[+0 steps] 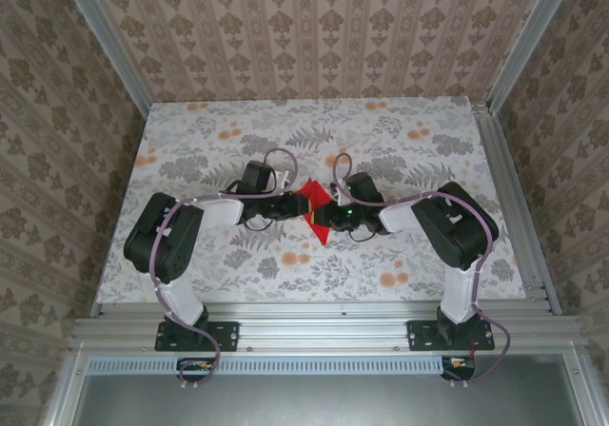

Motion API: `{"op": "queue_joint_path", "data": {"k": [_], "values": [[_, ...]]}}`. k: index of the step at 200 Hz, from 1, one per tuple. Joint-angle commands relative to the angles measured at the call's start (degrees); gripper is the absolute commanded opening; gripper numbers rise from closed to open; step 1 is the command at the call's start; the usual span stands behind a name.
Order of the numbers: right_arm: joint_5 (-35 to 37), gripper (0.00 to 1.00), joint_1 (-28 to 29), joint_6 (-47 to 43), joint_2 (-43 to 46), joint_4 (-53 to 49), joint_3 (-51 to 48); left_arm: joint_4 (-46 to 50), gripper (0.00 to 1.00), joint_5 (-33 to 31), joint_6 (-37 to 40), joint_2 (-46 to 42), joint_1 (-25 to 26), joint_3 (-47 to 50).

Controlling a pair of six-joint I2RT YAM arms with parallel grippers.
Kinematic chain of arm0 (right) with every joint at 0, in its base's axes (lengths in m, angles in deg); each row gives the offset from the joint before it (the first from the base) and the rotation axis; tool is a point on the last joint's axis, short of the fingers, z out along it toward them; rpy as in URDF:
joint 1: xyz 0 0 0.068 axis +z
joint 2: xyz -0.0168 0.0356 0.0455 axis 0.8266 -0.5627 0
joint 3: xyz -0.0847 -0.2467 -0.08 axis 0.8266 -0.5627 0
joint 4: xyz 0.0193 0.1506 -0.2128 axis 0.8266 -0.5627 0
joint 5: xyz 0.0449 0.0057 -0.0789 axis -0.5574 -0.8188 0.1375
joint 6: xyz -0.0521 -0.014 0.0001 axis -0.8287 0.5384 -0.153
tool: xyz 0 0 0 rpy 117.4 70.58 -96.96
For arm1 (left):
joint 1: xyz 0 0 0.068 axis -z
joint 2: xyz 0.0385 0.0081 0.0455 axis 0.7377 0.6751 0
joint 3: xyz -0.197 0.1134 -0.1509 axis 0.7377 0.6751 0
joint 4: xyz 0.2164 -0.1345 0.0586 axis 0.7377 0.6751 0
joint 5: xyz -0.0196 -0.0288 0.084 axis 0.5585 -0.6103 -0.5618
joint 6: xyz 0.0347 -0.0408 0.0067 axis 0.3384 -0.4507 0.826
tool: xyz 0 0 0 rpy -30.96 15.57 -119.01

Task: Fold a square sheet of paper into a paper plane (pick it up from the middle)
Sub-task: Fourth fold the wing at the center of the table.

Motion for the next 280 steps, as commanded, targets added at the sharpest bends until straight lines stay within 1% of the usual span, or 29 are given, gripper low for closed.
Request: {"op": "queue_joint_path", "data": {"k": [1,46,84,100,122,147,167,211,247,263,267,280], "values": [[2.4,0.29,0.9,-1.8,-2.9,-7.2,-0.6,1.3,0.34,0.7,0.6,1.7,-0.2,-2.1],[2.4,0.29,1.0,-2.0,-2.9,-7.6,-0.3,2.9,0.33,-0.5,1.7,3.7,0.0,-3.5],[2.3,0.29,1.1,-2.1,-3.1,-7.8,-0.2,0.6,0.34,0.5,0.5,5.3,0.0,-4.5],[2.4,0.29,1.1,-2.2,-3.0,-7.9,-0.3,0.2,0.32,1.0,0.1,6.0,0.1,-4.9],[2.4,0.29,1.1,-2.3,-2.9,-8.1,-0.4,0.5,0.24,0.9,0.4,6.7,0.3,-5.1],[2.7,0.29,1.1,-2.4,-2.6,-8.3,-0.7,1.4,0.12,0.6,1.0,6.7,0.4,-4.9],[2.8,0.29,1.1,-2.3,-2.2,-8.0,-1.0,3.1,0.08,-0.1,2.1,6.0,0.3,-4.6],[2.8,0.29,1.1,-2.1,-1.4,-7.6,-1.3,6.2,0.06,-1.3,4.7,6.0,0.3,-4.3],[2.6,0.33,1.1,-2.0,-0.2,-5.8,-2.1,7.7,0.05,-2.0,6.2,6.2,0.2,-4.3],[2.4,0.33,1.1,-1.9,0.1,-5.6,-2.3,7.9,0.04,-2.0,6.4,6.3,0.2,-4.1],[2.4,0.34,1.1,-1.9,0.1,-5.6,-2.3,8.0,0.04,-3.7,6.5,6.3,0.2,-4.0],[2.4,0.34,1.0,-1.9,0.2,-5.5,-2.2,8.2,0.04,-4.1,6.8,6.4,0.2,-3.9]]}}
